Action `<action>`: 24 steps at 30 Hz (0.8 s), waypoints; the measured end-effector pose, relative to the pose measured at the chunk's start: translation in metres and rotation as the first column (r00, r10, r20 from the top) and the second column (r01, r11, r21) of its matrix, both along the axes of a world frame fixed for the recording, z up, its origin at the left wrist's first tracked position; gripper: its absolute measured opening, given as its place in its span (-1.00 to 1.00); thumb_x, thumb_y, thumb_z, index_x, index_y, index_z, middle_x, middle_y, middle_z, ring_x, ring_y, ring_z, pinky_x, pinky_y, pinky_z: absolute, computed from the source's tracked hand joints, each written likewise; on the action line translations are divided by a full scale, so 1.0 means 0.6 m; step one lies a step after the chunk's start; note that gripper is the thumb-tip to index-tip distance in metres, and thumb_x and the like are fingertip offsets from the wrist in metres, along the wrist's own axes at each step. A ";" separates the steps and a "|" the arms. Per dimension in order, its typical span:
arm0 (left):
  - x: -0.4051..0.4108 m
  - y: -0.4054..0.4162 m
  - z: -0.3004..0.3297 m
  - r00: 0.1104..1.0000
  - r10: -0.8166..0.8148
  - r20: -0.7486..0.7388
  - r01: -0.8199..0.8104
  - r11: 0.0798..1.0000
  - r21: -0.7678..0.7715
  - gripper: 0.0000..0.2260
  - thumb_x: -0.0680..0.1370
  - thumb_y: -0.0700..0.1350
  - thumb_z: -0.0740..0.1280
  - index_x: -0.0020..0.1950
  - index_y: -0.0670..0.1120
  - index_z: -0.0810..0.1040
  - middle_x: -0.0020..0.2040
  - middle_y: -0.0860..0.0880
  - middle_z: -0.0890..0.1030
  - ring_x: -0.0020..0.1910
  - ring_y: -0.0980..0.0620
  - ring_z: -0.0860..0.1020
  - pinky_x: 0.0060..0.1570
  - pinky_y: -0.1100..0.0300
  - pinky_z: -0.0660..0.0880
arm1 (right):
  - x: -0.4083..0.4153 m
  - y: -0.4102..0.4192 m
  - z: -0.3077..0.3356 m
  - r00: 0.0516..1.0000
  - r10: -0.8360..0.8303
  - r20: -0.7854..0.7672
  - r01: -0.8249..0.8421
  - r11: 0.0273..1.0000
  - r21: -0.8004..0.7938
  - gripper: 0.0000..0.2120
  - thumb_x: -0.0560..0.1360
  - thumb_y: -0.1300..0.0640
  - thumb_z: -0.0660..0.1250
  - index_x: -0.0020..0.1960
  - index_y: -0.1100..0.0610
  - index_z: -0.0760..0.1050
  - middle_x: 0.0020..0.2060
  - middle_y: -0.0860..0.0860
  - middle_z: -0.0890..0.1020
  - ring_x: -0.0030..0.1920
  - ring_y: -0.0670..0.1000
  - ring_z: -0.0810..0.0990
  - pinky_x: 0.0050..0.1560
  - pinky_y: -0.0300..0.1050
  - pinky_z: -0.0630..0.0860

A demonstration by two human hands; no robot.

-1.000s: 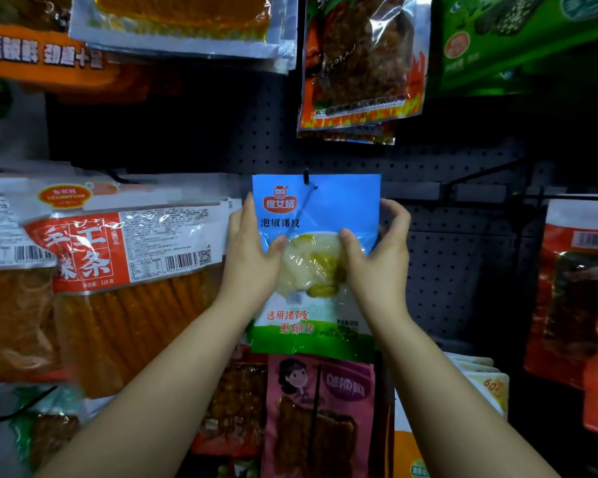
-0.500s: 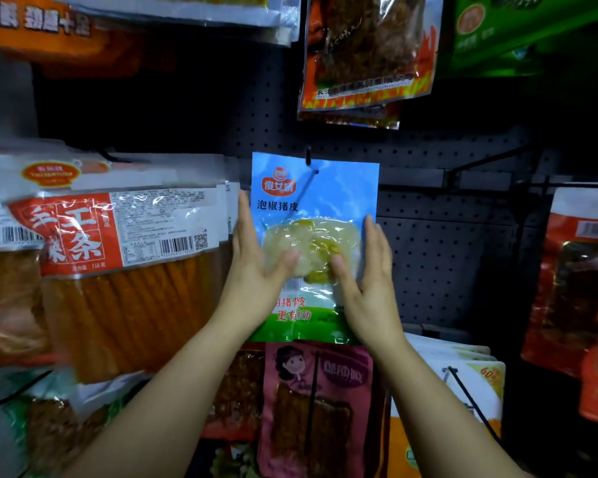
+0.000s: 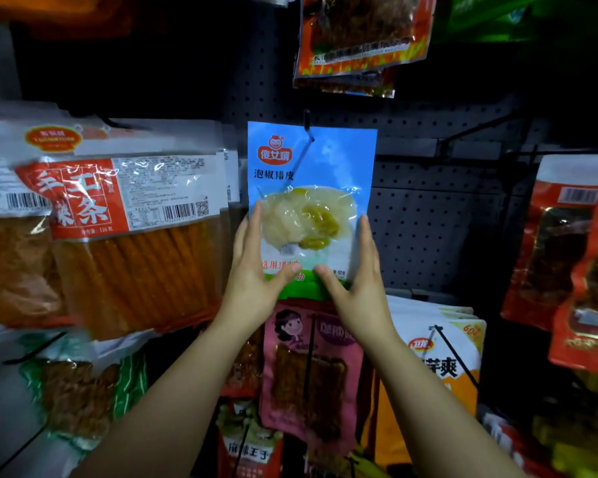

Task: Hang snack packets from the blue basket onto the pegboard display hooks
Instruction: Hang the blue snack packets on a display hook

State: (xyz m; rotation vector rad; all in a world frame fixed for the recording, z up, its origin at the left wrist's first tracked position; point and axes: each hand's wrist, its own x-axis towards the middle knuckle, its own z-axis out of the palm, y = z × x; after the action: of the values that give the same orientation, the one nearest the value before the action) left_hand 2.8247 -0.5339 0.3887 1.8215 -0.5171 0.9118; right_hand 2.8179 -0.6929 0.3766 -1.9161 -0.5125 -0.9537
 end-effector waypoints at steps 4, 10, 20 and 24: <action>-0.060 0.008 -0.047 0.999 -0.002 -0.045 0.001 0.999 -0.032 -0.30 0.47 -0.15 0.42 0.43 0.20 0.08 0.53 0.06 0.08 0.46 0.17 0.16 0.37 0.32 0.22 | -0.052 -0.003 -0.032 0.995 -0.026 -0.091 0.032 0.998 0.063 -0.20 0.50 -0.02 0.36 0.41 -0.36 -0.17 0.48 -0.25 0.01 0.53 -0.14 0.03 0.48 -0.09 0.16; -0.196 0.025 -0.148 0.948 -0.146 -0.284 0.056 0.952 -0.299 -0.69 0.51 -0.18 0.36 0.11 0.21 0.44 0.21 0.12 0.49 0.14 0.34 0.47 0.10 0.42 0.39 | -0.200 -0.023 -0.132 0.963 -0.130 -0.238 0.164 0.978 0.130 -0.68 0.53 0.11 0.35 0.26 -0.05 0.44 0.16 -0.07 0.48 0.18 -0.02 0.52 0.17 -0.02 0.49; -0.395 -0.091 -0.452 0.534 -0.427 -0.730 0.373 0.894 -0.250 -0.77 0.51 -0.27 0.34 -0.07 0.10 0.53 -0.17 0.09 0.63 -0.21 0.33 0.57 -0.15 0.47 0.46 | -0.531 -0.143 -0.438 0.652 -0.216 -0.726 0.407 0.908 0.096 -0.78 0.52 0.22 0.35 -0.05 -0.12 0.51 -0.30 -0.09 0.61 -0.34 -0.21 0.54 -0.30 -0.33 0.49; -0.456 -0.166 -0.592 0.338 -0.395 -0.854 0.452 0.864 -0.221 -0.75 0.50 -0.32 0.34 -0.08 0.06 0.52 -0.16 0.05 0.61 -0.18 0.24 0.56 -0.12 0.48 0.43 | -0.636 -0.223 -0.570 0.405 -0.251 -0.879 0.539 0.842 0.008 -0.79 0.51 0.21 0.36 -0.11 -0.11 0.50 -0.31 -0.09 0.61 -0.36 -0.22 0.52 -0.25 -0.31 0.44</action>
State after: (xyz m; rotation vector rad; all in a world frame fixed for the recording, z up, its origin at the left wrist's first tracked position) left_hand 2.5513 -0.6338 0.0334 1.7827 -0.2894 -0.4953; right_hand 2.4366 -0.8269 0.0346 -1.9683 0.7105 -0.1878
